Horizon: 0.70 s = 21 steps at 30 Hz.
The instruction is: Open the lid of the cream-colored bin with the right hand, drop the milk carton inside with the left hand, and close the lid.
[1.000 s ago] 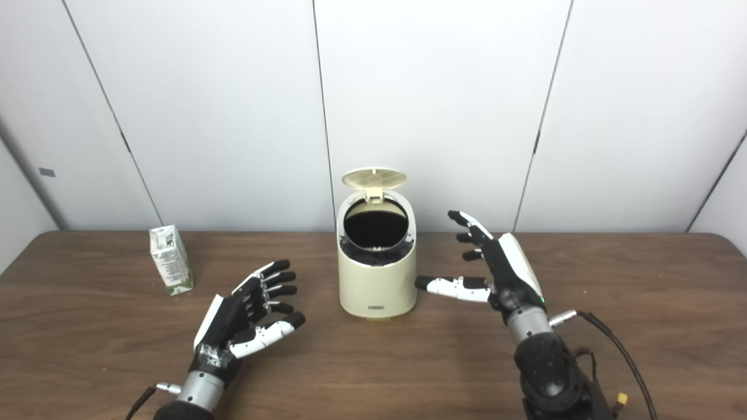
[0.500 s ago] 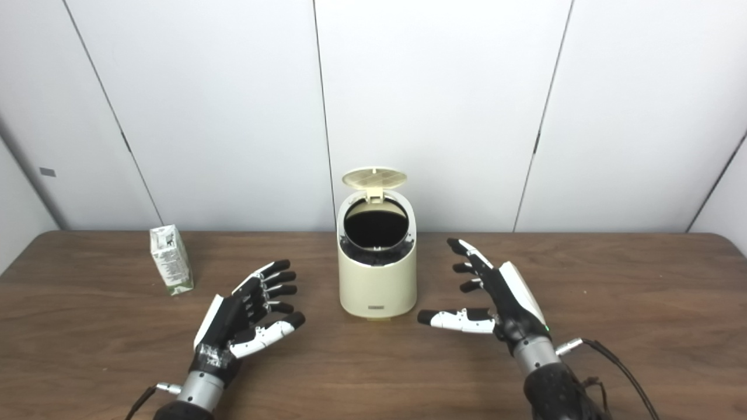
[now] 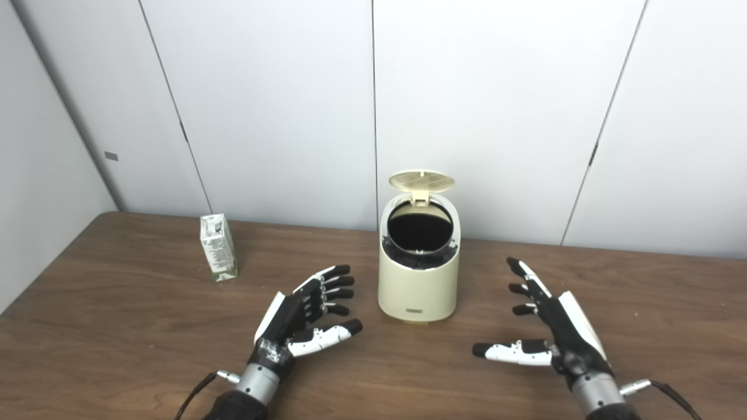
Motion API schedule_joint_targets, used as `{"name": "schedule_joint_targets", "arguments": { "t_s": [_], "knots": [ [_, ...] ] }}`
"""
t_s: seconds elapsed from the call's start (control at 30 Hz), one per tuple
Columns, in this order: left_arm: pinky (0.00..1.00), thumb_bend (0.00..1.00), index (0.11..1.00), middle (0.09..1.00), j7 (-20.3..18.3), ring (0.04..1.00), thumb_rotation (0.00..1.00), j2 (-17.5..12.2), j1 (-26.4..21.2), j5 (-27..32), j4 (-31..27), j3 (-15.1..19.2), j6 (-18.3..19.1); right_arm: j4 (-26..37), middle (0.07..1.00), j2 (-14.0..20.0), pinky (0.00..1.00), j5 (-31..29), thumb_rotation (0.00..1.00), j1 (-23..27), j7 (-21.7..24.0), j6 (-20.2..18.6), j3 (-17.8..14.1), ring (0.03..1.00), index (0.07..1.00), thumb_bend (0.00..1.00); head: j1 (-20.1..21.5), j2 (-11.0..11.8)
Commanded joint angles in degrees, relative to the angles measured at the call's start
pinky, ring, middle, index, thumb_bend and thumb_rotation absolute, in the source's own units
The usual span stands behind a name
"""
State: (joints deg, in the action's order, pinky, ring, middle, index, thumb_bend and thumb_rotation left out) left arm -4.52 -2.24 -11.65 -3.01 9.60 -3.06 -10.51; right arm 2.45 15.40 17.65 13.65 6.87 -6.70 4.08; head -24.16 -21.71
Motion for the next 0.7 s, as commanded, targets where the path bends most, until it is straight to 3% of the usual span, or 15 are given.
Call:
{"name": "schedule_joint_targets", "arguments": {
  "t_s": [0.0, 0.17, 0.33, 0.5, 0.67],
  "knots": [
    [0.62, 0.77, 0.833, 0.813, 1.5, 0.755, 0.23, 0.4, -1.6, 0.0, 0.2, 0.6, -3.3, 1.6, 0.961, 0.8, 0.73, -1.3, 0.15, 1.7, 0.1, 0.8, -0.8, 0.875, 0.966, 0.77, -0.2, 0.2],
    [0.61, 0.77, 0.819, 0.796, 2.7, 0.727, 0.22, -0.6, -0.6, 0.2, -3.8, 3.0, -3.9, 1.3, 0.945, 0.6, 0.7, -1.7, 0.1, 2.4, -0.4, 1.6, -1.1, 0.849, 0.95, 0.78, -0.6, 0.3],
    [0.47, 0.78, 0.767, 0.603, 4.9, 0.548, 0.23, -4.6, 0.3, -3.0, -9.3, 6.7, -2.1, 0.7, 0.936, 1.2, 0.66, -1.3, 0.07, 2.9, -0.4, 2.9, -1.0, 0.836, 0.939, 0.78, -1.2, 0.6],
    [0.53, 0.78, 0.763, 0.653, 4.8, 0.602, 0.21, -9.1, 0.0, -3.3, -12.8, 10.1, 1.1, 0.9, 0.921, 2.1, 0.63, 1.6, 0.24, 3.4, -0.6, 2.8, 0.3, 0.834, 0.932, 0.82, -1.4, 0.4],
    [0.56, 0.76, 0.769, 0.694, 3.7, 0.647, 0.14, -13.8, -1.8, -1.0, -13.3, 12.9, 2.4, 1.4, 0.908, 2.2, 0.61, 3.9, 0.28, 3.6, -0.7, 1.9, 1.2, 0.811, 0.929, 0.82, -1.4, 0.2]
  ]
}}
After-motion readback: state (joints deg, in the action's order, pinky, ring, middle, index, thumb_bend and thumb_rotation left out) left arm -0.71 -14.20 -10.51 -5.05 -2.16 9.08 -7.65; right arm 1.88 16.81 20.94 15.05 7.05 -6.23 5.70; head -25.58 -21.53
